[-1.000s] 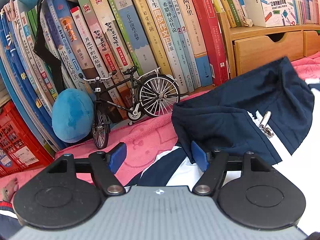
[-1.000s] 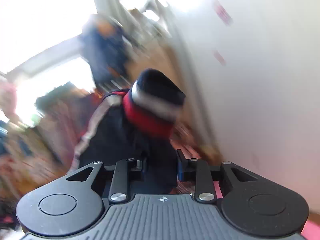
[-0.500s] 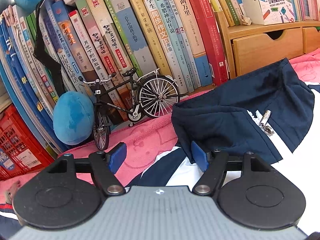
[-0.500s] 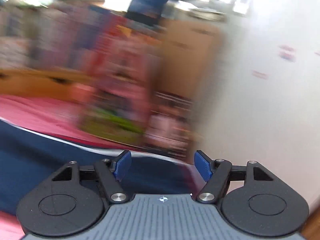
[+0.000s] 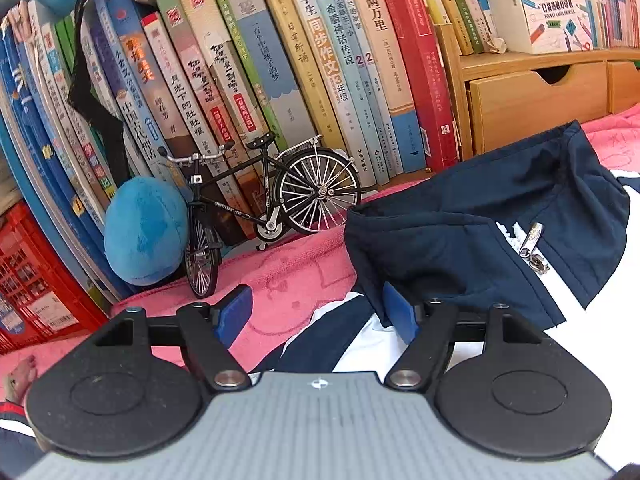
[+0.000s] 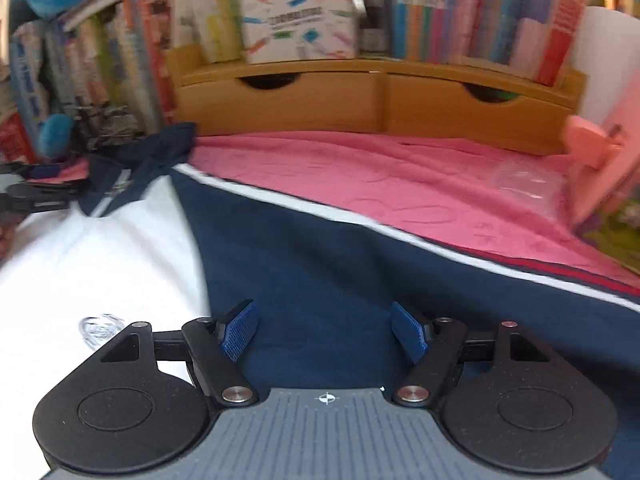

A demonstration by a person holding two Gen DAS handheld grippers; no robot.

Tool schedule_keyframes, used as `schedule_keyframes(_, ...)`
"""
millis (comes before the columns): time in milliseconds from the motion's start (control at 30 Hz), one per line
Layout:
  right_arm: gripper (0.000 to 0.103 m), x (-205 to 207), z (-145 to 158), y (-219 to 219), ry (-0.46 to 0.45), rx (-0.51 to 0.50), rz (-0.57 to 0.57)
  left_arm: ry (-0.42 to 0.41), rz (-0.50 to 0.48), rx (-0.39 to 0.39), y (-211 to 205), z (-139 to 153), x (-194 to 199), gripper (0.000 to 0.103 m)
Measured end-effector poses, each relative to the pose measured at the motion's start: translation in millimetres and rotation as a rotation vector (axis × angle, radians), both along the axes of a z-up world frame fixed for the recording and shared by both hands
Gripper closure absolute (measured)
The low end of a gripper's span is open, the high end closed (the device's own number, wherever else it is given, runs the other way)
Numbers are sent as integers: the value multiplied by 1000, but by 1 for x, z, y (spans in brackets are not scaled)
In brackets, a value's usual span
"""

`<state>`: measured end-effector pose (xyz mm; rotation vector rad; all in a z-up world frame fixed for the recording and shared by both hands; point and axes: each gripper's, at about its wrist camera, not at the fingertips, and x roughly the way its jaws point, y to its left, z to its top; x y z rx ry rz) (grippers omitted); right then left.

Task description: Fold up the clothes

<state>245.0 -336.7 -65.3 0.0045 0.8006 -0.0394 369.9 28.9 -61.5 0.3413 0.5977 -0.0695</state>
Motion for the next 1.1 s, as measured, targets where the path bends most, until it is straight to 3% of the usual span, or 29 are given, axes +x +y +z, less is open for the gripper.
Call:
schedule_keyframes(100,27,-15,-5,-83,-13,-48,-248,17,5,-44,6,1,2,26)
schedule_keyframes(167,27,-28,-13,-122,-12,-274,-421,27,8,-70,10,1,3,25)
schedule_keyframes(233,18,-42,-19,-148,11,-494,-553,33,10,-84,12,1,4,24)
schedule_keyframes(300,30,-54,-18,-155,62,-653,-608,33,10,-85,12,1,4,24)
schedule_keyframes(400,26,-77,7,-135,-14,-599,-505,31,8,-78,13,1,4,24)
schedule_keyframes(500,19,-88,41,-97,-98,-421,-354,36,20,-87,15,1,7,20)
schedule_keyframes(567,15,-86,58,-64,-125,-259,-214,56,56,-136,22,2,11,3)
schedule_keyframes(600,12,-84,66,-48,-137,-177,-143,67,75,-165,26,3,13,0)
schedule_keyframes(700,11,-64,74,10,-107,-31,13,100,135,-252,37,5,18,3)
schedule_keyframes(767,11,-54,73,48,-92,15,89,91,152,-302,37,14,7,19)
schedule_keyframes(833,12,-48,70,90,-64,45,163,63,131,-347,38,29,-18,24)
schedule_keyframes(933,18,-41,60,147,-6,71,257,58,-8,-398,45,54,-73,32)
schedule_keyframes(967,25,-42,55,161,9,73,286,70,-63,-408,47,60,-93,32)
schedule_keyframes(1000,35,-44,51,174,13,59,312,89,-114,-403,47,62,-111,32)
schedule_keyframes(1100,50,-40,37,203,7,-8,341,123,-230,-314,34,55,-143,35)
